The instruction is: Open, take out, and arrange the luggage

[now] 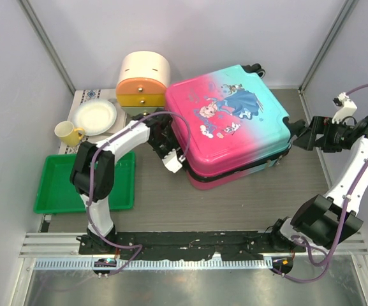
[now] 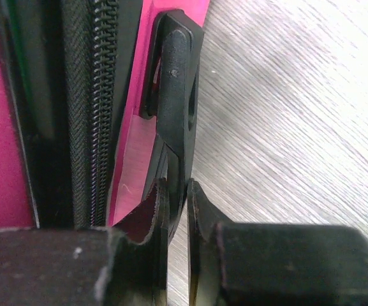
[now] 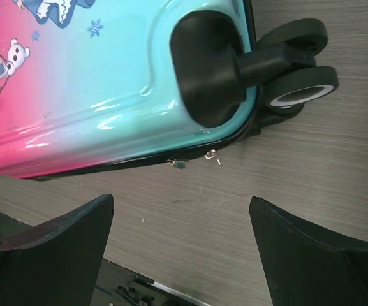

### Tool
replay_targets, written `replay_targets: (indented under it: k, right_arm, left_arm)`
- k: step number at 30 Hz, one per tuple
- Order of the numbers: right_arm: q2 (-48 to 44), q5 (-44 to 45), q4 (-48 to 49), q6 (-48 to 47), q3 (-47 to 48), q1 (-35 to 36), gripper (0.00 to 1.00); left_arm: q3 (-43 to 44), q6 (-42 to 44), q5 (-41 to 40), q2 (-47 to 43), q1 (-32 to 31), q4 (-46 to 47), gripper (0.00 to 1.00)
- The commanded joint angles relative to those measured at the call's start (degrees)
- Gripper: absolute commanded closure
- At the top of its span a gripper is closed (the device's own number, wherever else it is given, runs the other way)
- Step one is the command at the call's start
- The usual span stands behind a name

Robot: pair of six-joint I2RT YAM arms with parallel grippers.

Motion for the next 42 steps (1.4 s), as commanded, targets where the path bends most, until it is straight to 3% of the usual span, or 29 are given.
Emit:
replay_targets:
  k: [1,5,6,7,8,9,13,14,16,17,20,21,24,31,35,38,39,40,42]
  right_arm:
    - [0.89,-10.55,-8.10,-11.48,-4.58,-4.97,0.06]
    - [1.25,-10.12,-6.45,-17.90,-8.64,-6.12,0.08]
    - [1.25,-9.68,-5.56,-18.69,-9.34,-6.82,0.08]
    - [1.51,-8.46,-7.03,-21.05,-9.26,-6.91,0.09]
    - [2.47,-8.01,-8.35,-27.08,-9.08,-7.09,0.09]
    - [2.83,-7.57,-9.76,-29.49,-9.60,-7.44,0.09]
    - [2.04,-7.65,-10.30,-34.59,-15.13,-8.67,0.14]
    - [1.52,-8.70,-10.13,-36.44,-16.89,-9.11,0.17]
    - [-0.41,-9.93,-8.12,-39.52,-22.51,-10.42,0.18]
    - [-0.94,-11.77,-7.23,-40.05,-24.18,-10.69,0.18]
    - [-2.26,-15.11,-5.12,-43.48,-28.24,-10.78,0.17]
    - [-2.53,-17.74,-4.51,-44.09,-29.46,-10.78,0.17]
    - [-4.63,-21.70,-1.70,-46.91,-33.14,-10.78,0.18]
    - [-8.07,-19.70,16.65,-39.37,-39.05,-10.78,0.18]
    - [-8.06,-21.27,19.31,-36.37,-40.19,-10.78,0.21]
    - [-11.39,-19.19,30.43,-25.52,-44.22,-10.69,0.28]
    - [-15.50,-17.25,36.14,-12.42,-47.98,-10.52,0.30]
    - [-18.32,-14.71,47.85,-7.67,-50.28,-10.00,0.30]
    - [-24.55,-13.10,54.62,-3.33,-55.46,-9.90,0.30]
  left_arm:
    - [-2.11,3.98,-0.62,-7.51,4.83,-7.25,0.84]
    - [-2.04,-3.57,4.47,-10.94,7.57,-4.77,0.67]
    - [-2.03,-5.15,5.53,-11.91,8.18,-5.03,0.56]
    - [-2.12,-7.69,7.45,-13.22,8.19,-6.17,0.38]
    - [-2.99,-8.15,8.17,-15.76,8.19,-6.79,0.13]
    - [-3.78,-8.42,9.13,-17.53,8.19,-7.49,0.01]
    - [-8.79,-18.57,13.18,-24.74,8.10,-2.87,0.00]
    - [-9.84,-29.14,14.05,-25.88,8.10,-1.01,0.00]
    - [-9.94,-39.75,14.85,-27.82,8.19,3.46,0.00]
    - [-9.68,-50.67,15.90,-28.44,8.19,4.71,0.00]
    - [-11.33,-67.08,17.22,-31.77,8.19,12.78,0.00]
    - [-12.39,-76.62,17.31,-33.09,8.10,15.42,0.00]
    - [-17.49,-88.35,17.22,-38.01,8.18,25.71,0.00]
    - [-24.60,-99.63,15.73,-42.24,8.10,38.01,0.00]
    - [-26.90,-104.04,13.89,-43.47,8.10,42.25,0.01]
    - [-27.69,-107.29,10.83,-43.56,8.10,43.91,0.00]
    - [-28.04,-108.34,10.03,-43.73,8.10,45.14,0.00]
    - [-28.65,-109.22,9.32,-43.73,8.10,45.50,0.00]
    - [-29.27,-111.68,8.70,-43.82,8.10,46.46,0.00]
